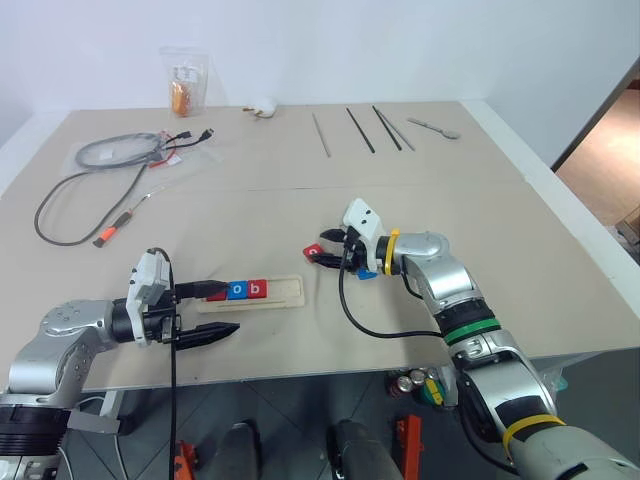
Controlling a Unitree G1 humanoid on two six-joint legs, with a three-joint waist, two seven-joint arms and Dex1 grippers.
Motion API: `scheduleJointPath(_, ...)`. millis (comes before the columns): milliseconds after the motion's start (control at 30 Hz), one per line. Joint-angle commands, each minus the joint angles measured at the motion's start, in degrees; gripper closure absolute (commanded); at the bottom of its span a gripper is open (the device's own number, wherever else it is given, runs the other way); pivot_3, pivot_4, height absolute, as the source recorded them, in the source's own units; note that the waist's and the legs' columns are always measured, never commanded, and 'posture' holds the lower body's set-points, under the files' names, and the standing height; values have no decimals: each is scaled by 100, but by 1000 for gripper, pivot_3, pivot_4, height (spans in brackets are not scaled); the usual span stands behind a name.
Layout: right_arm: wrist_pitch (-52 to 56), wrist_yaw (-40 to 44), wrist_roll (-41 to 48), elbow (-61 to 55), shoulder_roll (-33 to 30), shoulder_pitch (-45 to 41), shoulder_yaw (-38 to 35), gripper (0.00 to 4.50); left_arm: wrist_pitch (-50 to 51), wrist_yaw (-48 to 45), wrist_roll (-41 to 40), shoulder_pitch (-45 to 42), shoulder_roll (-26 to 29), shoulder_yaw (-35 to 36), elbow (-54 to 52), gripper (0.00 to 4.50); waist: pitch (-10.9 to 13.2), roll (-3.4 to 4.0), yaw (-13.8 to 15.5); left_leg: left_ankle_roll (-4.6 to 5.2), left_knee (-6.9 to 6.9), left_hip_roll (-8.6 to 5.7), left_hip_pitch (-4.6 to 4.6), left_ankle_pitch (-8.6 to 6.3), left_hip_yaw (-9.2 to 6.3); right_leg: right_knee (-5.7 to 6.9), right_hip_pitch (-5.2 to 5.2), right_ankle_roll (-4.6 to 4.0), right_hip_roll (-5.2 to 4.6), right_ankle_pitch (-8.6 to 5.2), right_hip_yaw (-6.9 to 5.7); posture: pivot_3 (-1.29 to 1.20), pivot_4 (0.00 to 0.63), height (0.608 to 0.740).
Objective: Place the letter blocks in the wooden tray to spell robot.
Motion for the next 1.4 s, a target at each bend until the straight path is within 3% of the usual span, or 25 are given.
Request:
scheduleJointPath(33, 58, -14, 159, -316, -29, 0, -135, 3016, 47, 100, -211, -187, -31, 189, -180, 0, 0, 0, 0, 0, 0, 0, 0, 0, 0, 0, 0, 0, 0, 0, -1, 0, 150, 740)
scheduleJointPath(100, 76, -103, 139, -169, -5, -36, -127, 3675, 120, 158, -327, -268, -52, 242, -187, 0, 0, 0, 1, 0, 0, 0, 0, 0, 0, 0, 0, 0, 0, 1, -1, 0, 150, 740)
scheduleJointPath(400, 17, -201, 189, 215, -11, -312, -202, 3675, 224, 212, -443, -395, -37, 266, -271, 0, 0, 0, -2, 0, 0, 0, 0, 0, 0, 0, 0, 3, 2, 1, 0, 0, 150, 740)
scheduleJointPath(533, 96, -178, 263, 143, -21, -313, -228, 2593, 196, 200, -430, -358, -39, 266, -266, 0, 0, 0, 0, 0, 1, 0, 0, 0, 0, 0, 1, 3, 2, 0, 0, 0, 150, 740)
scheduleJointPath(733, 240, -162, 290, 62, -36, -286, -216, 460, 173, 203, -395, -338, -85, 207, -257, 0, 0, 0, -1, 0, 1, 0, 0, 0, 0, 0, 0, 2, 2, 1, 1, 0, 150, 740)
scheduleJointPath(800, 234, -154, 253, 110, -41, -296, -186, 25, 171, 201, -387, -345, -96, 197, -250, 0, 0, 0, 0, 0, 1, 0, 0, 0, 0, 0, 1, 3, 2, 1, 2, 0, 150, 740)
scheduleJointPath(1400, -470, -147, -206, 1340, 250, -716, 98, 25, 138, 166, -354, -329, -95, 197, -200, 0, 0, -1, -7, 0, 0, 0, 0, 0, -1, 0, 1, 3, 4, 1, 2, 0, 150, 740)
